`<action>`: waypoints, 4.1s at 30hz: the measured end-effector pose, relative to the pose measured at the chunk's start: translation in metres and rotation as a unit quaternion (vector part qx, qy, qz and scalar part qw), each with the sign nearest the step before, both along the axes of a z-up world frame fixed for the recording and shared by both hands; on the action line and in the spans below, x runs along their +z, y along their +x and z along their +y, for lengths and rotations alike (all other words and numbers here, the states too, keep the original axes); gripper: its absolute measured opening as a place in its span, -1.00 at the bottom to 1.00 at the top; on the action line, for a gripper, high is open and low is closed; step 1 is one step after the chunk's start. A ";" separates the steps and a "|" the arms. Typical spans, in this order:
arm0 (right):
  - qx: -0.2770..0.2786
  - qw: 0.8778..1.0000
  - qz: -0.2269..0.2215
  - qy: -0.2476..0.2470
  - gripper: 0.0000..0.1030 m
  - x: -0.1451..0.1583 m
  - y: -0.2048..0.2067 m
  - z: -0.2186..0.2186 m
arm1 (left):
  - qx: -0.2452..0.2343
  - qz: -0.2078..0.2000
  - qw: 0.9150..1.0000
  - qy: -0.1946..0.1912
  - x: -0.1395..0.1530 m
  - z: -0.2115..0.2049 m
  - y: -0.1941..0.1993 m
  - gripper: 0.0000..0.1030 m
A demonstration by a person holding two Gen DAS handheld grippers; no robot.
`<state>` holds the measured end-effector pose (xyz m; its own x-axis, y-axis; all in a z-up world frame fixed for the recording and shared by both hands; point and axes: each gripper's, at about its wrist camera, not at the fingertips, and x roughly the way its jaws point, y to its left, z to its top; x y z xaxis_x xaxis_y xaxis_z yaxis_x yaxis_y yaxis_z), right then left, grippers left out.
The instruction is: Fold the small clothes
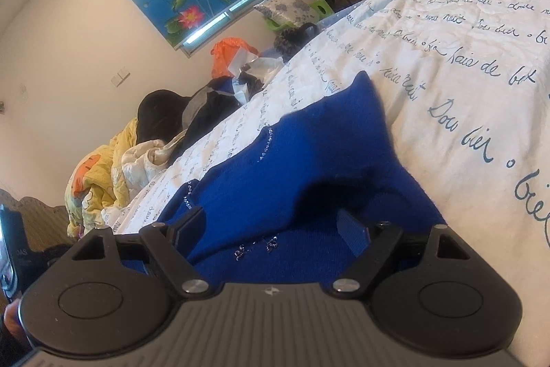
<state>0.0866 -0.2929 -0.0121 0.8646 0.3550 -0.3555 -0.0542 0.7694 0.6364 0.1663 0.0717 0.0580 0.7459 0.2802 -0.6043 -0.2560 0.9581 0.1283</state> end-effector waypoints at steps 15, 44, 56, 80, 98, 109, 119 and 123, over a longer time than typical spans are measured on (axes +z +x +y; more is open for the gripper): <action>0.086 0.988 -0.075 -0.109 0.96 0.079 -0.005 0.005 | -0.077 -0.048 0.996 -0.005 0.011 -0.030 -0.035 0.66; 0.078 0.946 0.044 -0.311 0.99 0.014 0.111 0.048 | 0.388 -0.092 0.870 -0.289 -0.009 0.359 -0.140 0.60; 0.076 0.947 0.044 -0.308 0.99 0.014 0.112 0.048 | 0.391 -0.018 0.872 -0.294 -0.042 0.383 -0.113 -0.77; 0.063 0.995 0.013 -0.082 0.99 0.009 0.106 -0.015 | -0.301 -0.049 0.948 -0.095 -0.006 -0.137 -0.094 0.75; 0.208 0.959 0.185 -0.042 -0.12 0.032 0.119 0.060 | -0.141 -0.082 0.982 -0.099 0.016 -0.003 -0.140 1.00; 0.188 0.975 0.097 -0.061 -0.87 0.088 0.097 -0.003 | -0.109 -0.113 0.985 -0.071 0.031 0.029 -0.130 1.00; 0.114 0.974 0.170 -0.100 -0.87 0.033 0.093 -0.067 | -0.065 -0.067 0.985 -0.148 0.019 0.063 -0.063 1.00; 0.125 0.968 0.186 -0.111 -0.87 0.032 0.102 -0.065 | -0.052 -0.052 0.979 -0.188 0.020 0.078 -0.033 1.00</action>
